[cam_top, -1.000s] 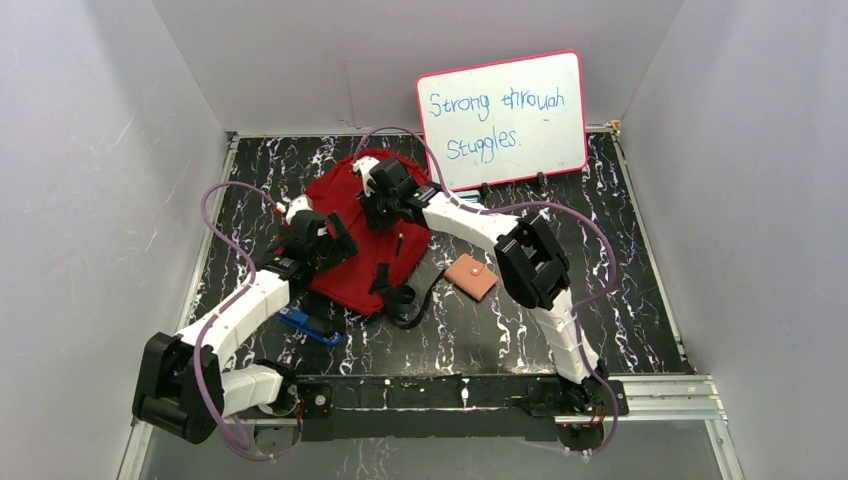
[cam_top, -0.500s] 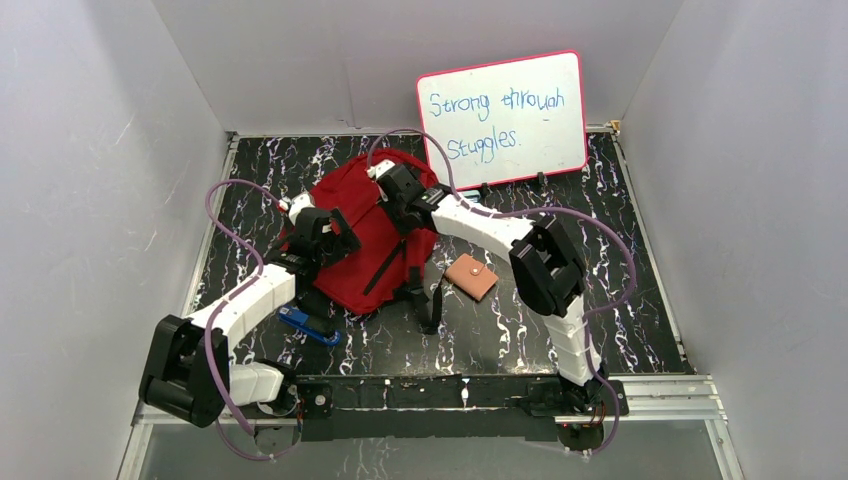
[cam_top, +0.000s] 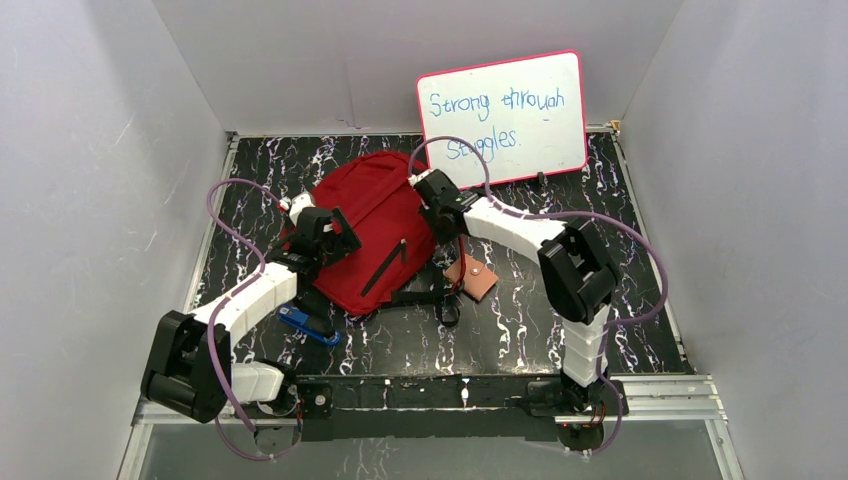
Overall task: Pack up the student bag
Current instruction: Adjust the student bag at the center of the board, then unzip the student bag at the center of the board.
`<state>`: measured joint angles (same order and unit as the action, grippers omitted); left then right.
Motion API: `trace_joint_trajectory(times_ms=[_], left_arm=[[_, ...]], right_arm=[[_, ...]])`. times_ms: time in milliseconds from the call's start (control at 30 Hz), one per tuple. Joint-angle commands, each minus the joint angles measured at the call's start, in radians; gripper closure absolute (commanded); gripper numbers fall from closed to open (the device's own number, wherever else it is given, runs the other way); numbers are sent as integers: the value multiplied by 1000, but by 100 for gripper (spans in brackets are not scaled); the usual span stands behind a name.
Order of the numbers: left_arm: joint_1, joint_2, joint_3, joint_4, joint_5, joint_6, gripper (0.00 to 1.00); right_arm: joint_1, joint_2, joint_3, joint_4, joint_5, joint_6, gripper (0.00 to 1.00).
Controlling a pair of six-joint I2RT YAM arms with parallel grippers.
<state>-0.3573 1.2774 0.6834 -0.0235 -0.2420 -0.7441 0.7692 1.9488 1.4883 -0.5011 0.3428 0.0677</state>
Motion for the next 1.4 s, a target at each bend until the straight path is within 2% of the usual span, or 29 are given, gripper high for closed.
trace_joint_trajectory(times_ms=[0,167,333,500,733,1100,1200,1367], left_arm=[[0,36,-13,-69,-14,2,17],[0,44,-12,-59,-8,7,17],[0,55,-8,-51,2,6,17],[0,62,-4,-46,8,20,17],[0,63,-2,-41,19,27,17],[0,52,-15,-39,27,34,17],[0,44,-21,-39,26,34,17],[0,37,-28,-39,26,34,17]], right_arm=[[-13,-129,-25,16,-174,-26,60],[-12,-217,-70,109,-414,91,47],[-11,-262,-140,192,-475,231,36],[-8,-224,-137,193,-523,264,34],[16,-158,-104,179,-537,264,34],[57,-70,-73,196,-435,302,37],[61,-57,-61,194,-403,309,42],[64,-50,-50,194,-394,311,55]])
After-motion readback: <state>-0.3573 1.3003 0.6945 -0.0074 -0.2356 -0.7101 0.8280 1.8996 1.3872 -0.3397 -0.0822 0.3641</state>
